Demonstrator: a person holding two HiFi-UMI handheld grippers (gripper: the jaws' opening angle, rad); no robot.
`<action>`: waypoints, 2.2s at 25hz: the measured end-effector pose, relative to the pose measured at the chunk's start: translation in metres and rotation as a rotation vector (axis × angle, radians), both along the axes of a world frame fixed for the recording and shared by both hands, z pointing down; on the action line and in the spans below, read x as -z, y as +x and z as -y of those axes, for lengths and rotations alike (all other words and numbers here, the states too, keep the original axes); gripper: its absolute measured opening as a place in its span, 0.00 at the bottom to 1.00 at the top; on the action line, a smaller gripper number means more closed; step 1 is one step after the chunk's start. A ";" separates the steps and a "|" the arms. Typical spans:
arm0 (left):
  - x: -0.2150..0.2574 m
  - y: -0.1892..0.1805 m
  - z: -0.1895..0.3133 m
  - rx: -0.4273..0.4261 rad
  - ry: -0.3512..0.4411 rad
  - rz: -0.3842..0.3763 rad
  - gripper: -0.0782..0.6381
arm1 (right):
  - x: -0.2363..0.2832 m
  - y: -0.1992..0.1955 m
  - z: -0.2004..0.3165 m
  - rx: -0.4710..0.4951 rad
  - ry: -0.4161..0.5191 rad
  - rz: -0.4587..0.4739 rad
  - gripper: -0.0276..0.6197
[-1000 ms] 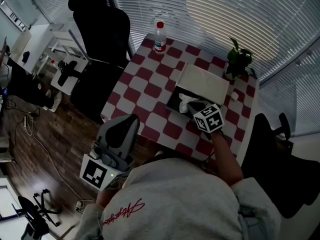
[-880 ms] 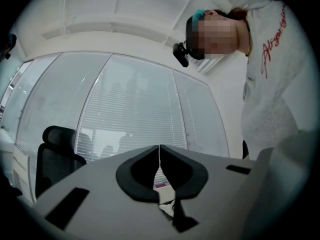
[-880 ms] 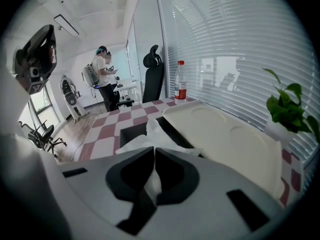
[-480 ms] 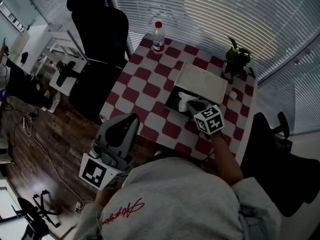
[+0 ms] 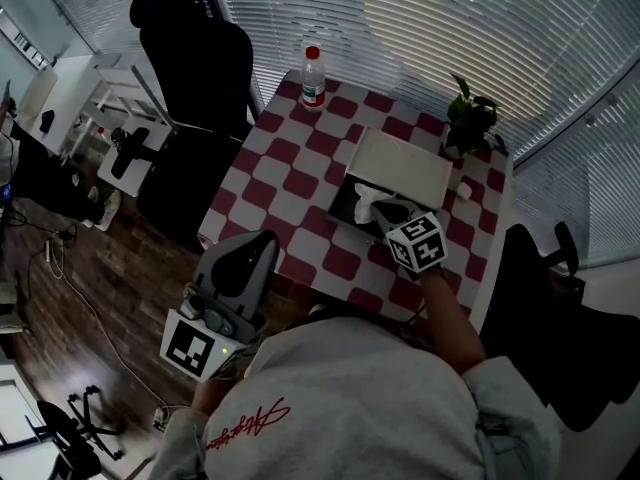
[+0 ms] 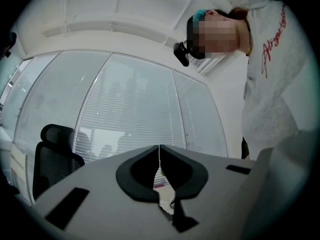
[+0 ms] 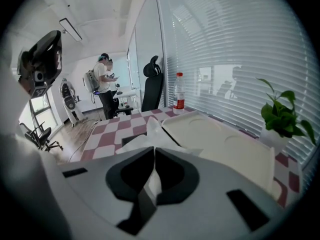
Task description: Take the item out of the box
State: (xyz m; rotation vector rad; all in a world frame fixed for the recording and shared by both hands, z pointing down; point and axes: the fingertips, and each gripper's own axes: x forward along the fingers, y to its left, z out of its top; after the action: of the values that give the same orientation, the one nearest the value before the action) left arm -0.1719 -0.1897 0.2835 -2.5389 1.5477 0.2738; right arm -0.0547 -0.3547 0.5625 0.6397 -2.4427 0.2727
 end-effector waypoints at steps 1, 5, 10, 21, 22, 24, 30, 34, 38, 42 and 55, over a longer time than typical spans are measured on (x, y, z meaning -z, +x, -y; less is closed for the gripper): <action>-0.002 0.000 0.000 0.000 -0.007 0.003 0.13 | 0.001 0.000 0.000 -0.001 0.004 0.004 0.07; -0.002 0.002 0.003 -0.011 -0.004 0.000 0.13 | 0.005 0.001 0.001 -0.009 0.015 0.018 0.07; -0.006 0.002 0.006 -0.012 -0.023 0.007 0.13 | 0.010 0.000 0.003 -0.017 0.023 0.047 0.07; -0.002 0.001 0.009 -0.015 -0.010 -0.004 0.13 | 0.015 0.002 0.004 -0.044 0.018 0.094 0.07; -0.001 0.001 0.009 -0.016 -0.006 -0.003 0.13 | 0.016 0.002 0.004 -0.046 0.020 0.099 0.07; -0.001 0.001 0.010 -0.020 0.002 0.001 0.13 | 0.019 0.002 0.004 -0.049 0.027 0.108 0.07; 0.000 0.004 0.012 -0.038 -0.003 0.004 0.13 | 0.028 0.004 0.004 -0.060 0.044 0.131 0.07; 0.003 0.006 0.014 -0.042 0.014 0.001 0.13 | 0.032 0.006 0.004 -0.068 0.051 0.142 0.07; -0.002 0.008 0.016 -0.047 -0.004 0.007 0.13 | 0.037 0.008 0.005 -0.072 0.065 0.163 0.07; -0.002 0.006 0.016 -0.046 -0.003 -0.004 0.13 | 0.040 0.010 0.005 -0.077 0.074 0.169 0.07; -0.002 0.007 0.015 -0.057 0.003 0.000 0.13 | 0.056 0.010 0.003 -0.091 0.096 0.229 0.07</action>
State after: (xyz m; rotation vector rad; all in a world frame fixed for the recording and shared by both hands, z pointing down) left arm -0.1644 -0.2050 0.2855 -2.5841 1.4759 0.2830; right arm -0.0449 -0.3580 0.5065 0.8022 -2.6617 0.2804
